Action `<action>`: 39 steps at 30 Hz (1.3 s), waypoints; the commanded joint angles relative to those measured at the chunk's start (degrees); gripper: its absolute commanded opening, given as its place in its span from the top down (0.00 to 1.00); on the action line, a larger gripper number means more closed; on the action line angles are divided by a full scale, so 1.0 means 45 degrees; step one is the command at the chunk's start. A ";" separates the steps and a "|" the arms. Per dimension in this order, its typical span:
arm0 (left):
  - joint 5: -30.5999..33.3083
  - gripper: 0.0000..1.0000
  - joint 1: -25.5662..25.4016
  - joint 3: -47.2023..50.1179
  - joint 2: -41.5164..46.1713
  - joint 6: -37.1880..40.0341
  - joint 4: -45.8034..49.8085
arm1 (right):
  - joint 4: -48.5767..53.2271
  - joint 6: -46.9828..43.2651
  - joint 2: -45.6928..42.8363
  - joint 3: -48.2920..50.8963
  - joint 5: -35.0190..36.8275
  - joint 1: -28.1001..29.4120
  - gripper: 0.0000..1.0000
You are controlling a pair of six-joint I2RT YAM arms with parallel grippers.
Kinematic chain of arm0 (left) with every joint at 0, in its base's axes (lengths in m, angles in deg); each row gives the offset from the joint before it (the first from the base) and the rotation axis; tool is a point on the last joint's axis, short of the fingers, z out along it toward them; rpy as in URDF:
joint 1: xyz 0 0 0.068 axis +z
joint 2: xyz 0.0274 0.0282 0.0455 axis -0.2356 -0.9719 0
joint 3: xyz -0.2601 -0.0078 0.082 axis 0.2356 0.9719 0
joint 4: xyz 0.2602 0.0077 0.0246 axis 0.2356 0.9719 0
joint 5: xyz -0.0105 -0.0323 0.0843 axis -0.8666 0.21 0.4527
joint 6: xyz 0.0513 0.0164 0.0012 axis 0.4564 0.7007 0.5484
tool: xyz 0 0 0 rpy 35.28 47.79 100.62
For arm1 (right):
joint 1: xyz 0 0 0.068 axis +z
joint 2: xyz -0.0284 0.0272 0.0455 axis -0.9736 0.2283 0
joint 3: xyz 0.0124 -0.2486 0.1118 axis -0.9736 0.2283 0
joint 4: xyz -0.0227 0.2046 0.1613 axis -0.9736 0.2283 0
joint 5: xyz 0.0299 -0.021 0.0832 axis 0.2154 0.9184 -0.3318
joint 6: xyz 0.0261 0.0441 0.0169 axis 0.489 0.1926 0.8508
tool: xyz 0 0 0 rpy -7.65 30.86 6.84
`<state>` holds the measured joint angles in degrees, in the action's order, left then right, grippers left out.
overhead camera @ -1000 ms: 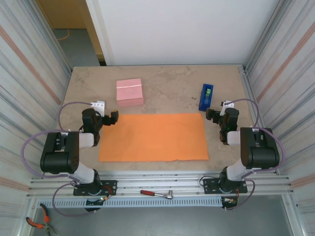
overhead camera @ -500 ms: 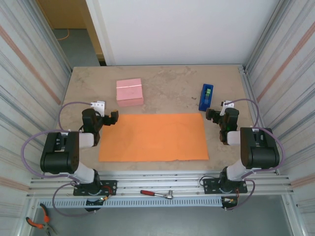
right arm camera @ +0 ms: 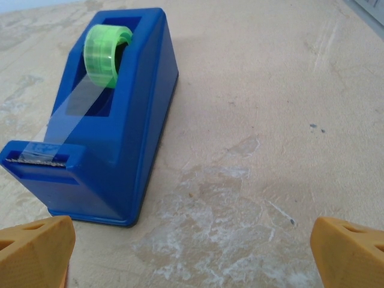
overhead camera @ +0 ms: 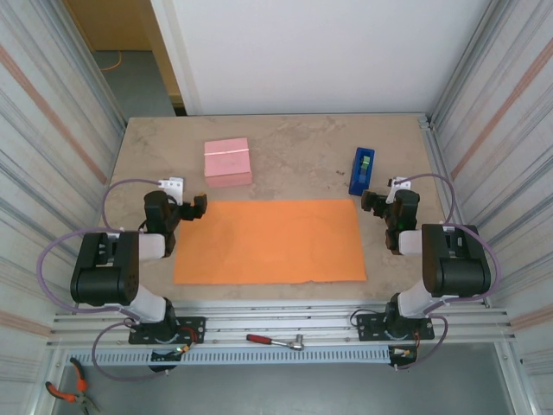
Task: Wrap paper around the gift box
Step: Move the gift box to the top-center of the table.
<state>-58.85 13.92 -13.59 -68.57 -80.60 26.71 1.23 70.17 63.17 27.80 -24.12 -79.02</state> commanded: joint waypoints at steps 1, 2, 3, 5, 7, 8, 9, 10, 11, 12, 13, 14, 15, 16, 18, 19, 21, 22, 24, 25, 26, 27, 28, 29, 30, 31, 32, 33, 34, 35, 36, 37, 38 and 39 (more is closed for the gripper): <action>0.0805 0.01 -0.0210 -0.0190 0.0778 -0.0063 0.0684 | 0.2778 -0.0250 -0.0904 -0.1568 0.0456 0.0092 0.01; 0.0918 0.01 -0.0256 -0.0361 0.1084 -0.0027 0.1237 | 0.3885 -0.0246 -0.1040 -0.2159 0.0379 0.0038 0.01; 0.0941 0.01 -0.0266 -0.0568 0.1382 -0.0018 0.1895 | 0.4670 -0.0267 -0.1160 -0.2647 0.0153 0.0006 0.01; 0.1132 0.01 -0.0334 -0.0955 0.1869 -0.0031 0.2850 | 0.5081 -0.0158 -0.1580 -0.2963 0.0027 0.0024 0.01; 0.1227 0.01 -0.0360 -0.1350 0.2328 -0.0076 0.3722 | 0.4797 0.0631 -0.2371 -0.2848 -0.0252 -0.0050 0.01; 0.1330 0.01 -0.0361 -0.1520 0.2516 -0.0269 0.4038 | 0.4962 0.1020 -0.2657 -0.2931 -0.0124 -0.0053 0.01; 0.1378 0.01 -0.0352 -0.1725 0.2750 -0.0517 0.4343 | 0.5340 0.1590 -0.2912 -0.3171 0.0101 -0.0042 0.01; 0.1231 0.01 -0.0354 -0.1950 0.2929 -0.0682 0.4653 | 0.5896 0.2100 -0.3179 -0.3501 0.0047 -0.0092 0.01; 0.1122 0.01 -0.0361 -0.2229 0.3032 -0.0886 0.4972 | 0.6452 0.2467 -0.3310 -0.3876 -0.0059 -0.0127 0.01; 0.1080 0.01 -0.0344 -0.2645 0.3076 -0.1158 0.5529 | 0.7175 0.2930 -0.3472 -0.4372 0.0018 -0.0128 0.01; 0.1022 0.01 -0.0367 -0.3151 0.3041 -0.1410 0.6159 | 0.7721 0.3690 -0.3544 -0.4829 0.0394 -0.0116 0.01; 0.0943 0.01 -0.0342 -0.3618 0.2933 -0.1578 0.6739 | 0.8339 0.4554 -0.3608 -0.5212 0.0744 -0.0141 0.01; 0.0842 0.01 -0.0355 -0.4093 0.2773 -0.1713 0.7186 | 0.9318 0.5799 -0.3680 -0.5694 0.1068 -0.0307 0.01; 0.0708 0.01 -0.0345 -0.4463 0.2584 -0.1815 0.7529 | 1.0276 0.6716 -0.3724 -0.6175 0.1059 -0.0538 0.01; 0.0333 0.01 -0.0354 -0.5142 0.2116 -0.1920 0.7856 | 1.0499 0.6924 -0.3670 -0.6523 -0.0367 -0.0897 0.01; 0.0144 0.01 -0.0342 -0.5461 0.1843 -0.1926 0.7985 | 1.0352 0.6981 -0.3639 -0.6594 -0.0902 -0.0890 0.01; 0.0026 0.01 -0.0354 -0.6239 0.1159 -0.1979 0.8450 | 1.0312 0.6770 -0.3566 -0.6733 -0.1484 -0.0655 0.01; -0.0025 0.01 -0.0348 -0.6619 0.0857 -0.1946 0.8740 | 1.0382 0.6602 -0.3518 -0.6811 -0.1707 -0.0494 0.01; -0.0095 0.01 -0.0297 -0.7513 0.0023 -0.1977 0.9223 | 1.0505 0.6251 -0.3383 -0.6921 -0.2287 -0.0113 0.01; -0.0105 0.01 -0.0248 -0.7871 -0.0345 -0.2004 0.9403 | 1.0518 0.6151 -0.3260 -0.6980 -0.2642 0.0028 0.01; -0.0253 0.01 -0.0201 -0.8250 -0.0734 -0.2061 0.9485 | 1.0662 0.6069 -0.3107 -0.7076 -0.2929 0.0189 0.01; -0.0427 0.01 -0.0152 -0.8587 -0.1124 -0.2148 0.9506 | 1.0875 0.6022 -0.2934 -0.7220 -0.3076 0.0425 0.01; -0.0576 0.01 -0.0110 -0.8934 -0.1481 -0.2226 0.9622 | 1.1035 0.6011 -0.2744 -0.7313 -0.3163 0.0604 0.01; -0.0713 0.01 -0.0070 -0.9332 -0.1871 -0.2292 0.9712 | 1.1143 0.5998 -0.2583 -0.7400 -0.3277 0.0758 0.01; -0.0857 0.01 -0.0039 -0.9700 -0.2257 -0.2350 0.9768 | 1.1233 0.6044 -0.2386 -0.7454 -0.3432 0.0918 0.01; -0.1051 0.01 -0.0012 -1.0014 -0.2611 -0.2413 0.9830 | 1.1298 0.6073 -0.2215 -0.7530 -0.3568 0.1090 0.01; -0.1272 0.01 0.0000 -1.0445 -0.3038 -0.2472 0.9954 | 1.1406 0.6094 -0.1981 -0.7631 -0.3645 0.1262 0.01; -0.1536 0.01 0.0013 -1.0883 -0.3461 -0.2558 1.0103 | 1.1541 0.6094 -0.1730 -0.7756 -0.3658 0.1501 0.01; -0.1754 0.01 0.0030 -1.1229 -0.3818 -0.2606 1.0300 | 1.1694 0.6097 -0.1518 -0.7905 -0.3660 0.1692 0.00; -0.2059 0.01 0.0017 -1.1638 -0.4217 -0.2716 1.0461 | 1.1855 0.6076 -0.1267 -0.8073 -0.3648 0.1893 0.00; -0.2373 0.01 0.0015 -1.2004 -0.4563 -0.2844 1.0592 | 1.1956 0.6093 -0.1025 -0.8253 -0.3685 0.2077 0.00; -0.2586 0.01 0.0025 -1.2265 -0.4887 -0.2980 1.0683 | 1.2020 0.6093 -0.0814 -0.8381 -0.3762 0.2211 0.00; -0.2863 0.01 0.0005 -1.2507 -0.5184 -0.3133 1.0731 | 1.2035 0.6095 -0.0604 -0.8528 -0.3818 0.2361 0.01; -0.3101 0.01 -0.0009 -1.2682 -0.5466 -0.3262 1.0726 | 1.1999 0.6132 -0.0365 -0.8667 -0.3937 0.2470 0.01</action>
<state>-67.29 13.72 -67.58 -90.73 -92.62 72.18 53.31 97.34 59.44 -8.52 -39.64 -69.25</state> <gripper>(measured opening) 0.987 0.991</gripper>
